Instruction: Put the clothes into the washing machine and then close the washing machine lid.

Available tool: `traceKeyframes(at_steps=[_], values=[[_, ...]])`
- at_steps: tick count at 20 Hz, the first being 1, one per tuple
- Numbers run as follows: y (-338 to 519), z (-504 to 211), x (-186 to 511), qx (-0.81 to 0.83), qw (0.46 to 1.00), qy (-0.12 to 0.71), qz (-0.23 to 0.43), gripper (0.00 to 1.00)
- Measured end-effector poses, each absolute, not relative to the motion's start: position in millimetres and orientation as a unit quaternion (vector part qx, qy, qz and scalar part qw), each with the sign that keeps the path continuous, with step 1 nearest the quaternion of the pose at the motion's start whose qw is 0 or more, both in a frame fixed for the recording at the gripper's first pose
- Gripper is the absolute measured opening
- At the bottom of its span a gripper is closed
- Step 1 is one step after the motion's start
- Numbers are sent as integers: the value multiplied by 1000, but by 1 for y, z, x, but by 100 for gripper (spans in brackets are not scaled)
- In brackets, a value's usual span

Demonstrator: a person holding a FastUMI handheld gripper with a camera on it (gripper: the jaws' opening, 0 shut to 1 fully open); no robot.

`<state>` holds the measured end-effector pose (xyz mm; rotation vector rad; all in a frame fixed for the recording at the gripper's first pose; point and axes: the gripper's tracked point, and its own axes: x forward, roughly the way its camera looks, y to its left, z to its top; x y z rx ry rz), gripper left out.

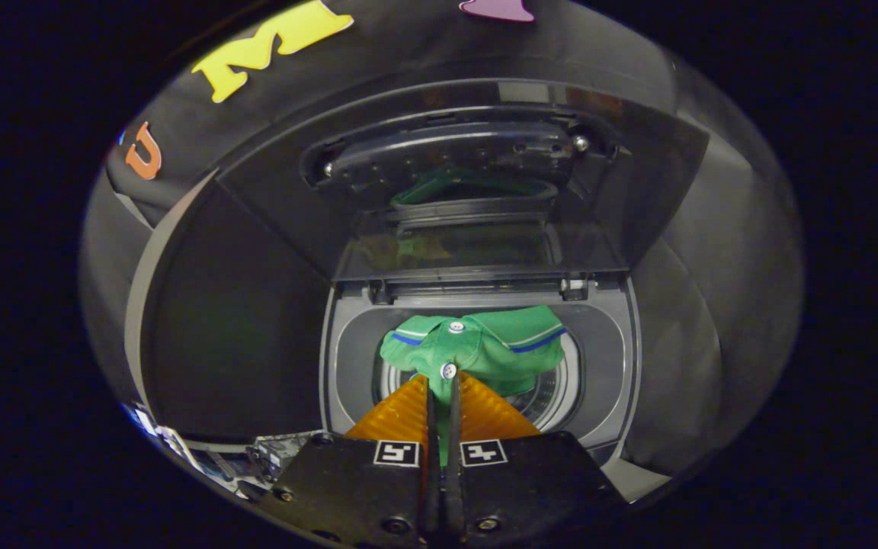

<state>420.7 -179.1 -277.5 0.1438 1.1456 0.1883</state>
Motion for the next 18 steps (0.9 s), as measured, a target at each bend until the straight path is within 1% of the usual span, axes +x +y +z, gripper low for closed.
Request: traceKeyframes(at_steps=[6, 9, 10, 12, 14, 15, 18], values=[[-181, -309, 412, 43, 839, 539, 65, 9], [-181, -320, 406, 61, 842, 534, 53, 14], [-181, -319, 405, 66, 846, 527, 52, 14], [-185, -311, 408, 57, 861, 504, 39, 10], [-186, -292, 411, 55, 874, 482, 36, 17], [-186, -278, 413, 58, 880, 470, 34, 26], [-184, -246, 425, 74, 895, 439, 33, 37]])
